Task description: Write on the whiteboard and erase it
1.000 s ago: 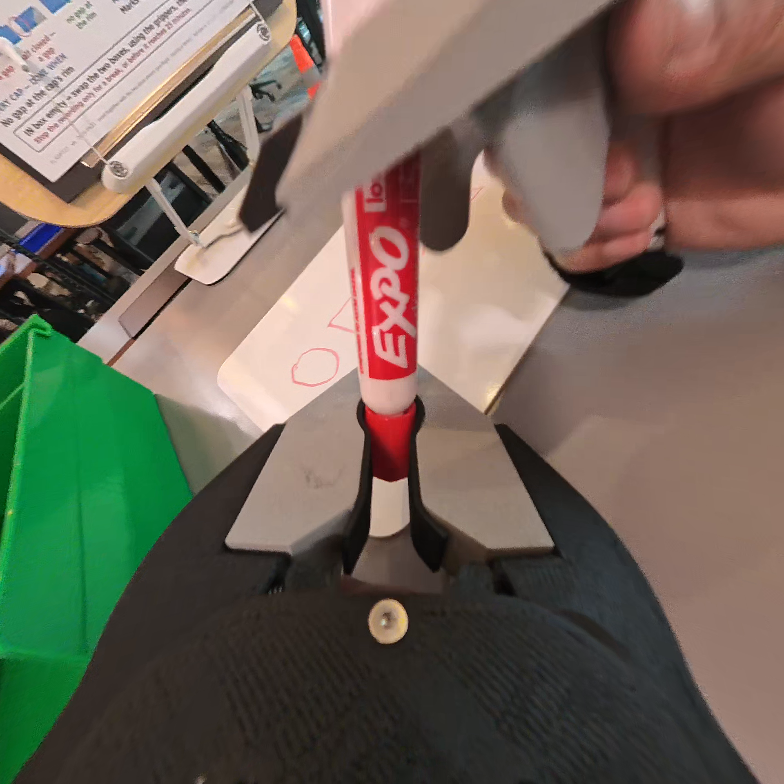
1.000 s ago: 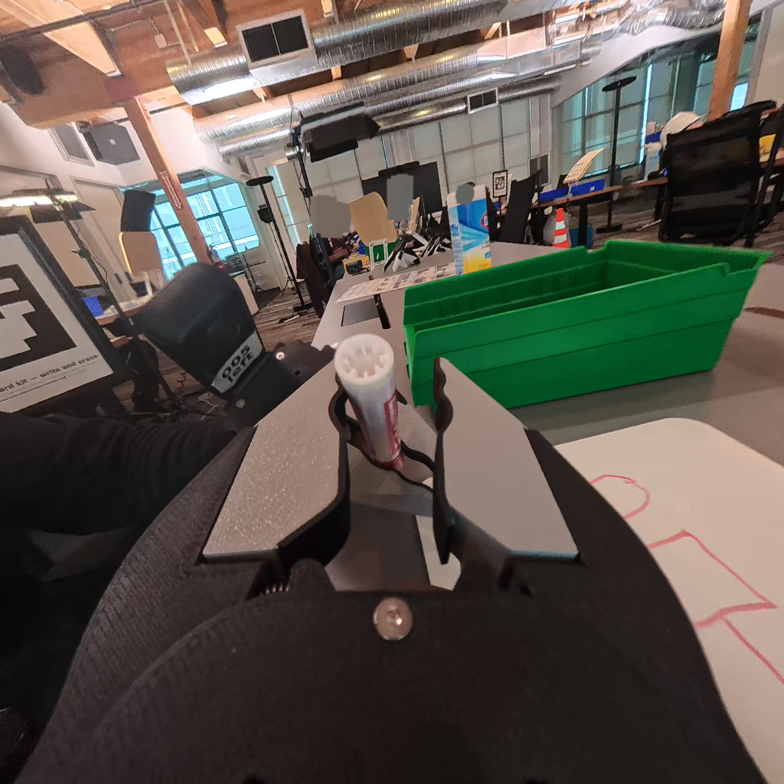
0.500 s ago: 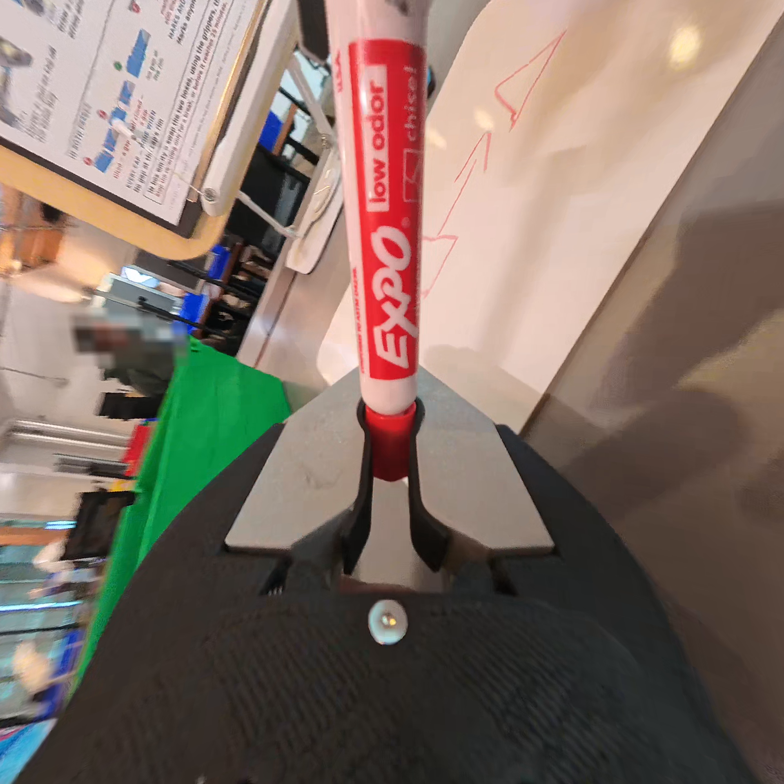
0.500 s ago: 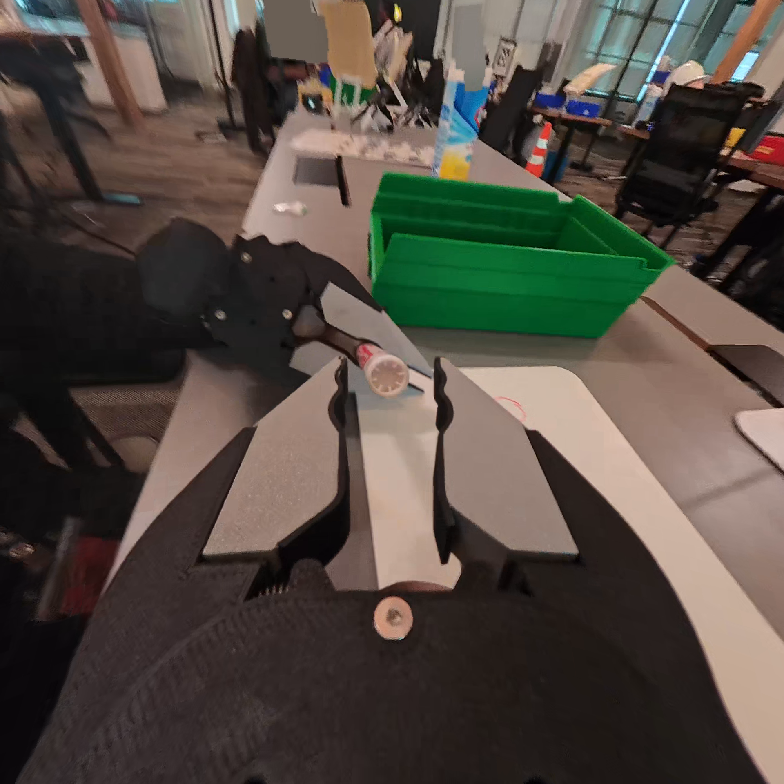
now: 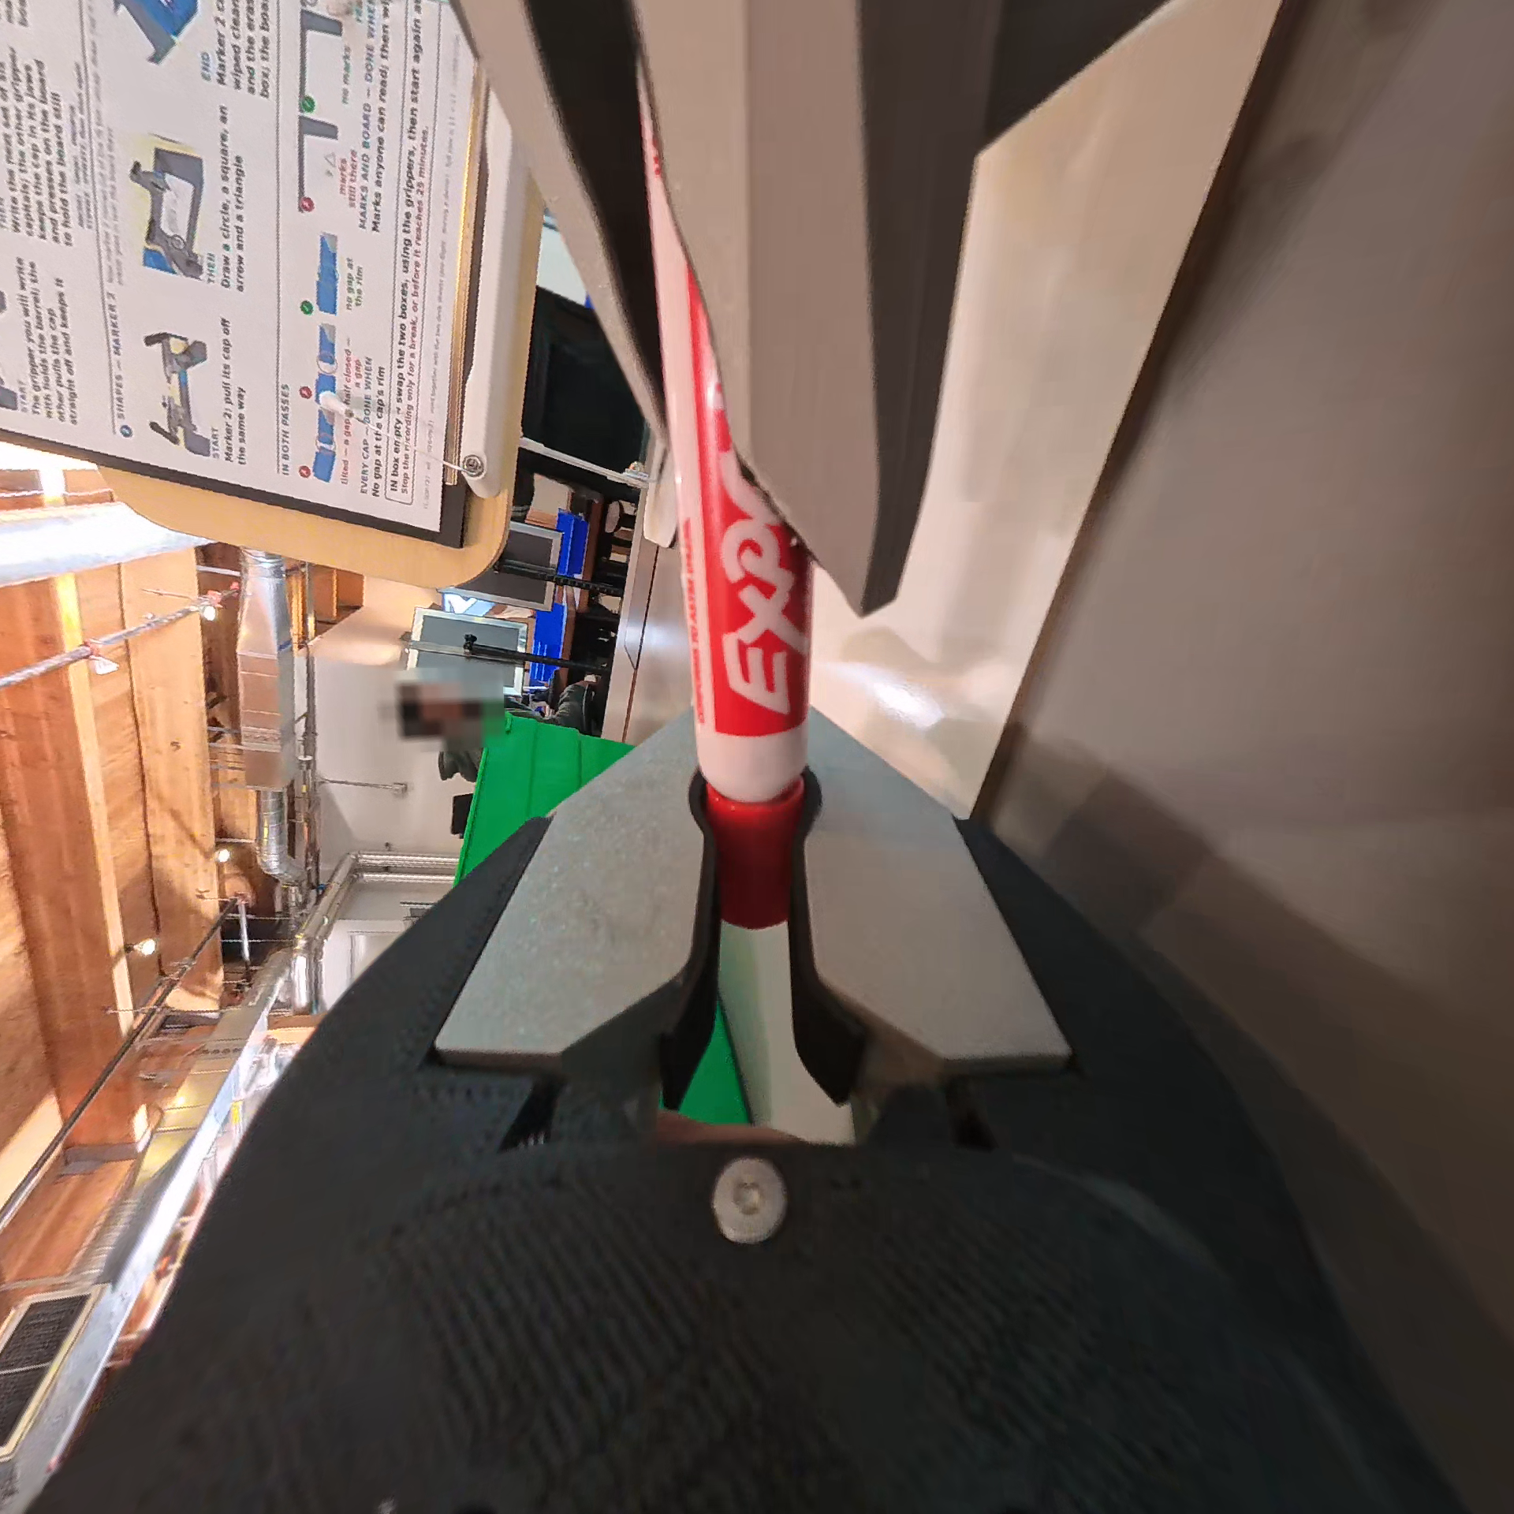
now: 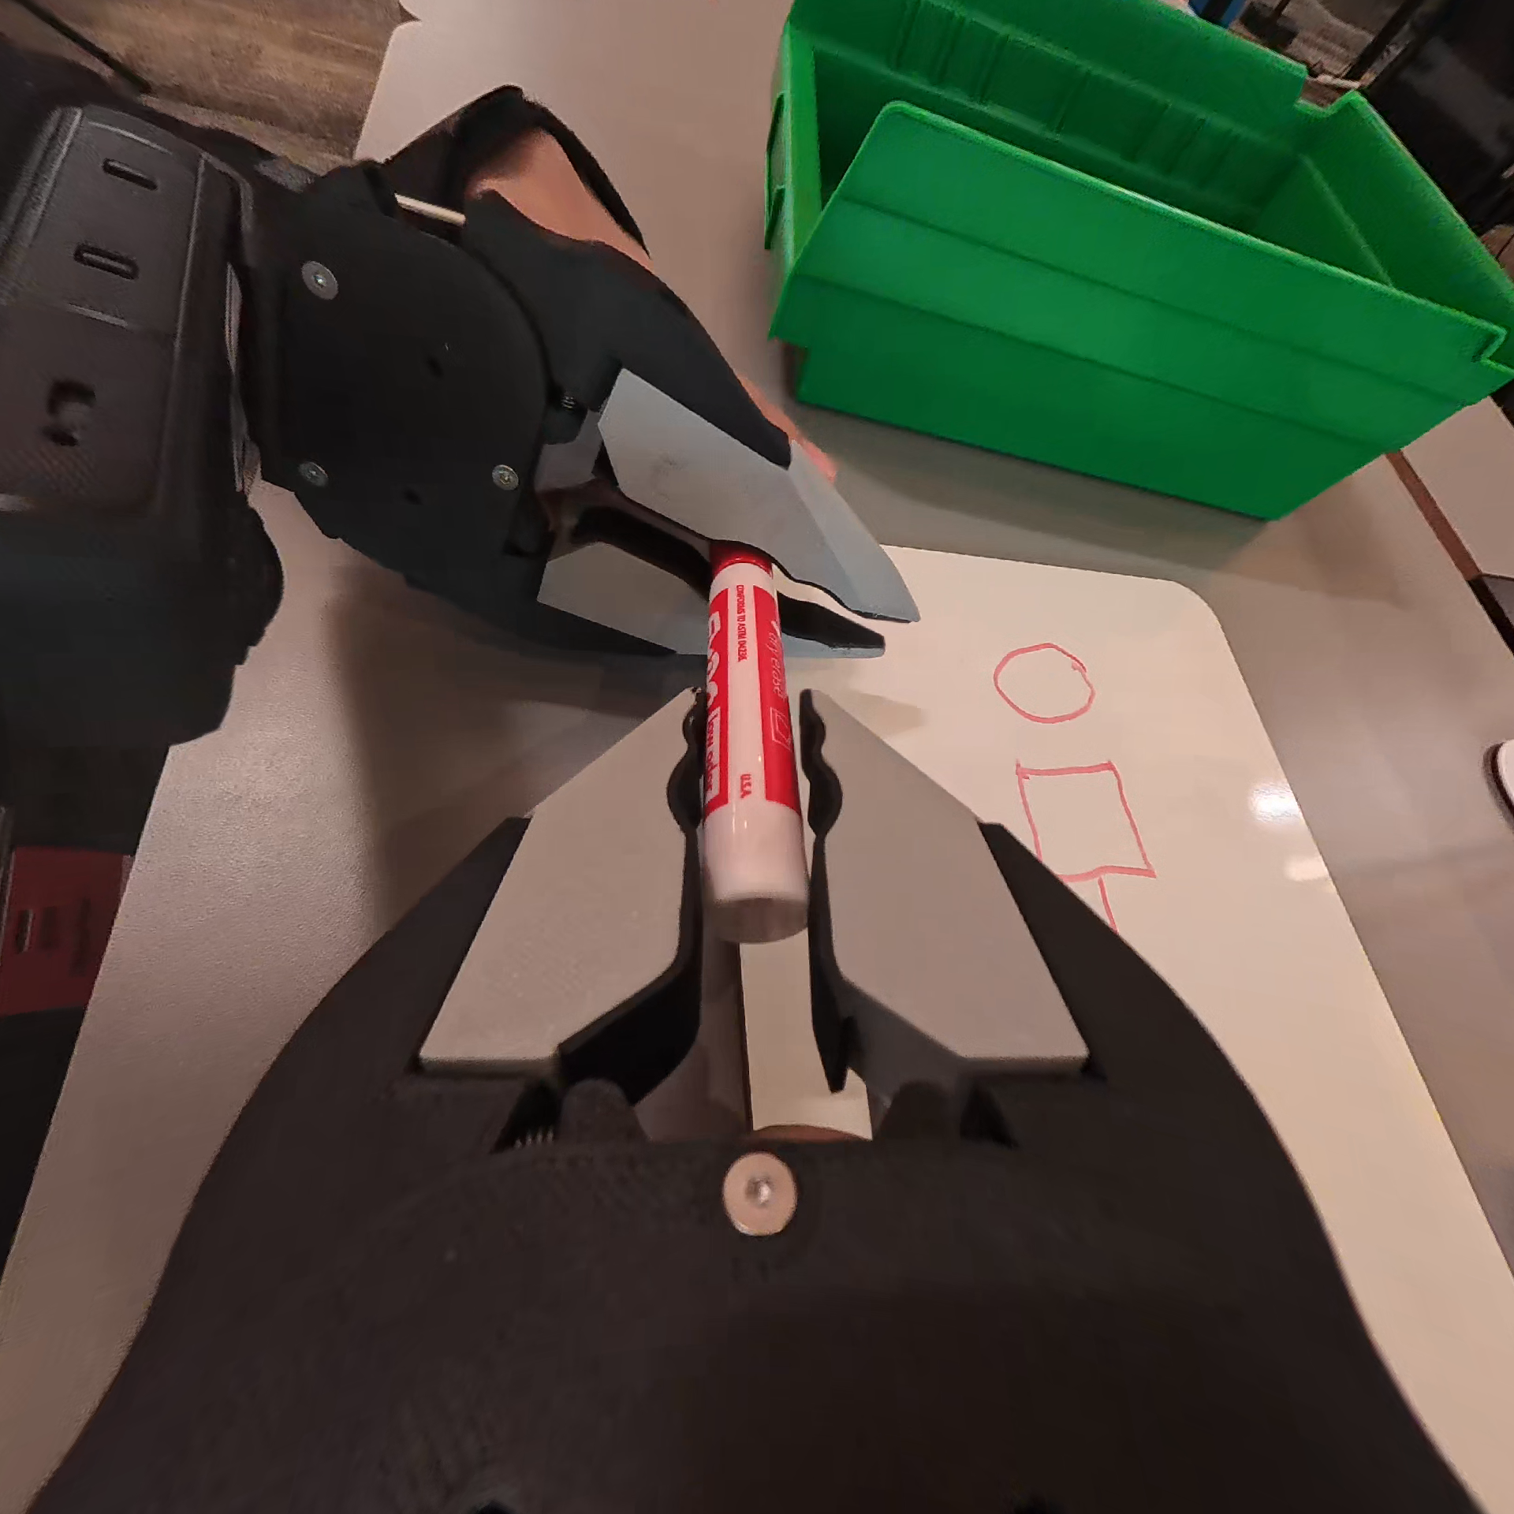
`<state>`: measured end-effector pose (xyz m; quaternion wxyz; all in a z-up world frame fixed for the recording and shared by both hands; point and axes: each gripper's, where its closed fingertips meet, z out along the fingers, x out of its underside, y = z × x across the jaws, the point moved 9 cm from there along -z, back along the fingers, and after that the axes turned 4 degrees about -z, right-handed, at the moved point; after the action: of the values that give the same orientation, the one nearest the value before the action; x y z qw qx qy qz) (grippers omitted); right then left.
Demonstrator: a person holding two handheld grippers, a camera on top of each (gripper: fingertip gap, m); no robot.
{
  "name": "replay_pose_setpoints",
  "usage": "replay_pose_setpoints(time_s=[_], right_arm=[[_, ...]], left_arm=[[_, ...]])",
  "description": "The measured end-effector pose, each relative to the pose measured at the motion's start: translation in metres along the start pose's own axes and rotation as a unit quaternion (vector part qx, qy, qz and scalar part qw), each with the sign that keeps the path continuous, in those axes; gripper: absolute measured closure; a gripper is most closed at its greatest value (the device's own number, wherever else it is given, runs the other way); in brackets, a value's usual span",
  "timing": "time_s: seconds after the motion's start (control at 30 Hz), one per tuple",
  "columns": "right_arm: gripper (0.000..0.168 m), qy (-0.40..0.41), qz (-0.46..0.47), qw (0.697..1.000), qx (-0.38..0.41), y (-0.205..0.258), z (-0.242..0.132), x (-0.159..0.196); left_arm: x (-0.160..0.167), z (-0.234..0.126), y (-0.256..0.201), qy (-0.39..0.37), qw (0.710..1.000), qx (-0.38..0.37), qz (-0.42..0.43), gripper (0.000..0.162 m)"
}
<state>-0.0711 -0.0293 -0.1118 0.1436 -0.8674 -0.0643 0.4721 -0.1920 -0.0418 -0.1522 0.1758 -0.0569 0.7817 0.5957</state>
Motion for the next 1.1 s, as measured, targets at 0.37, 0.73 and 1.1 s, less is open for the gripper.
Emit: replay_pose_setpoints(time_s=[0.37, 0.73, 1.1], right_arm=[[0.152, -0.013, 0.033, 0.999, -0.026, -0.002, 0.001, 0.002], [0.152, -0.015, 0.042, 0.999, -0.031, -0.002, 0.002, 0.003], [0.152, -0.034, 0.077, 0.996, -0.027, -0.01, -0.003, 0.004]], left_arm=[[0.001, 0.001, -0.002, 0.005, 1.0, -0.002, 0.003, 0.154], [0.001, 0.001, -0.003, 0.003, 1.0, 0.004, -0.012, 0.154], [0.003, 0.001, 0.009, -0.01, 0.993, 0.001, -0.118, 0.138]])
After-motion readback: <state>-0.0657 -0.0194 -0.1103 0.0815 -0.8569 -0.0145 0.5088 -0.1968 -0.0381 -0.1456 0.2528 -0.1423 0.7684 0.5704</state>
